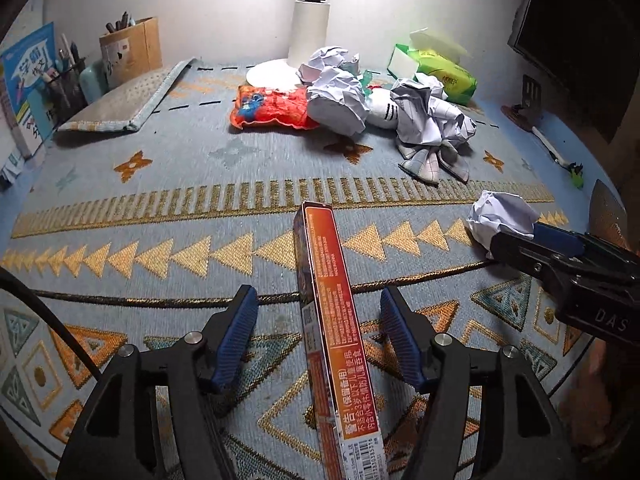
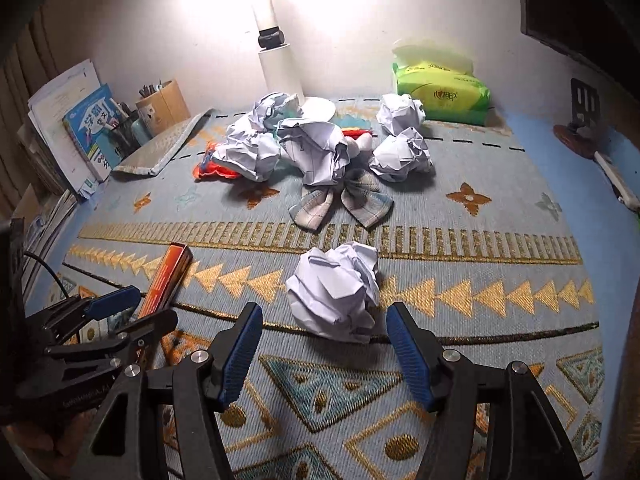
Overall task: Organize objects
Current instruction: 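Grasp the orange snack box with the left gripper while the right grasps a paper ball, then carry the orange box and paper ball to the glass bowl and release both, then return to the desk and grasp the red snack bag with the left gripper, then grasp a crumpled paper ball with the right gripper while the left holds the red bag, then carry the red bag and paper ball to the glass bowl and release both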
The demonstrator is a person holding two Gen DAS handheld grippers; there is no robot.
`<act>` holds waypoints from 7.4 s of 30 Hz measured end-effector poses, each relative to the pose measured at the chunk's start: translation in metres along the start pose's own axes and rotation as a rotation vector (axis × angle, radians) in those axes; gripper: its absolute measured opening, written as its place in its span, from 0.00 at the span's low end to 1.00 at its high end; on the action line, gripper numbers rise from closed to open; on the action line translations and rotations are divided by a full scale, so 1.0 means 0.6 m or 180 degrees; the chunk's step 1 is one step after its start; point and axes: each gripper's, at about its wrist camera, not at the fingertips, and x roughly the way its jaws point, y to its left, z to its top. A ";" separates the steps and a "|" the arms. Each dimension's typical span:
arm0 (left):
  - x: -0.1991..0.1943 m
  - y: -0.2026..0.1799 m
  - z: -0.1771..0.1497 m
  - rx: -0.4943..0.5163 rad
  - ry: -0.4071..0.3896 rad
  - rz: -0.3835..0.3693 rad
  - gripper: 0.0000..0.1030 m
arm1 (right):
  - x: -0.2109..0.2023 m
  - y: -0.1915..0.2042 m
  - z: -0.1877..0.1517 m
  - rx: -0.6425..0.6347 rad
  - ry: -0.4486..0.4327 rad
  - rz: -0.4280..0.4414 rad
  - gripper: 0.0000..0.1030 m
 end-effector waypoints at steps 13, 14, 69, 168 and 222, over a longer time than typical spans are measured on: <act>-0.001 -0.006 -0.005 0.0060 -0.0176 0.0058 0.23 | 0.003 -0.022 -0.002 0.0192 -0.0181 0.0039 0.42; -0.001 -0.008 -0.005 0.0074 -0.0175 0.0075 0.23 | 0.000 -0.023 -0.002 0.0213 -0.0213 0.0021 0.42; -0.102 -0.386 0.133 0.0591 -0.0435 -0.2145 0.51 | -0.427 -0.309 -0.101 0.1127 -0.1363 -0.0981 0.62; 0.036 0.092 0.062 -0.0192 -0.0038 -0.0641 0.26 | 0.085 0.053 0.123 0.0108 -0.0159 -0.0341 0.10; -0.114 -0.087 0.094 0.0424 -0.0460 -0.1274 0.24 | -0.331 -0.113 -0.108 0.0562 -0.1158 -0.0682 0.52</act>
